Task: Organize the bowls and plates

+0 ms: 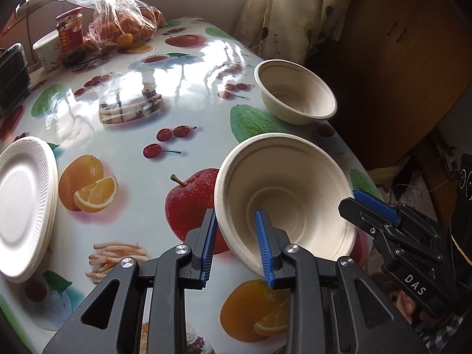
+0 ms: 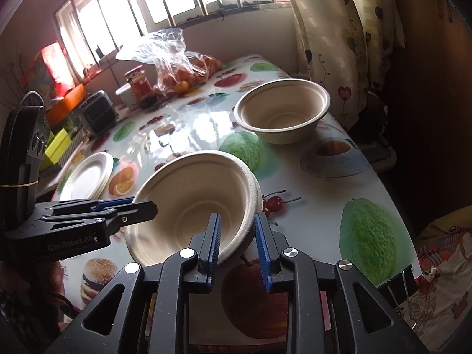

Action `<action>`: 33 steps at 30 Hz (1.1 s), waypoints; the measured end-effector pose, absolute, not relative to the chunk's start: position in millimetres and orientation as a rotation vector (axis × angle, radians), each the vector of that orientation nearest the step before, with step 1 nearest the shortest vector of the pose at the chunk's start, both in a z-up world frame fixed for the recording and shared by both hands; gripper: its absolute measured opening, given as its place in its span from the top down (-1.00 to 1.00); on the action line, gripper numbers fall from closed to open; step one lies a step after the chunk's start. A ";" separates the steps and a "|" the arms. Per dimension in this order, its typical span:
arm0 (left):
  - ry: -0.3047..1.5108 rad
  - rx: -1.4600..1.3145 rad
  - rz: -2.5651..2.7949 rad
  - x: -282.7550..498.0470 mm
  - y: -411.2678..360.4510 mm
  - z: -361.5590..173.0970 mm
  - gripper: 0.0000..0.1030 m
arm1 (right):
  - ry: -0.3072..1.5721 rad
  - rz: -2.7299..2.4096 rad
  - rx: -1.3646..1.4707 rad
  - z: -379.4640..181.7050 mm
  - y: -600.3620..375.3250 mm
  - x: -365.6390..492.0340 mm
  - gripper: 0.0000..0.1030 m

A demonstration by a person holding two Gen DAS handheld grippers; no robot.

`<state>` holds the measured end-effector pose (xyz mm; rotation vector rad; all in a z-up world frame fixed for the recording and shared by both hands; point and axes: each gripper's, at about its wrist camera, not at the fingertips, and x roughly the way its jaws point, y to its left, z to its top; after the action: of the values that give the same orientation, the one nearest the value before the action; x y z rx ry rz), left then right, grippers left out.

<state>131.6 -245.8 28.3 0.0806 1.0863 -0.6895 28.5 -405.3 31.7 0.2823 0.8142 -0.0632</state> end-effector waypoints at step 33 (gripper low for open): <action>0.994 0.114 -0.630 177.7 -252.8 58.3 0.16 | 0.745 -0.163 0.274 58.9 -429.7 47.1 0.02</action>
<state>177.7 -252.8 58.3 0.1138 0.9940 -0.6298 47.1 -429.7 58.9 0.2744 0.7452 -0.1630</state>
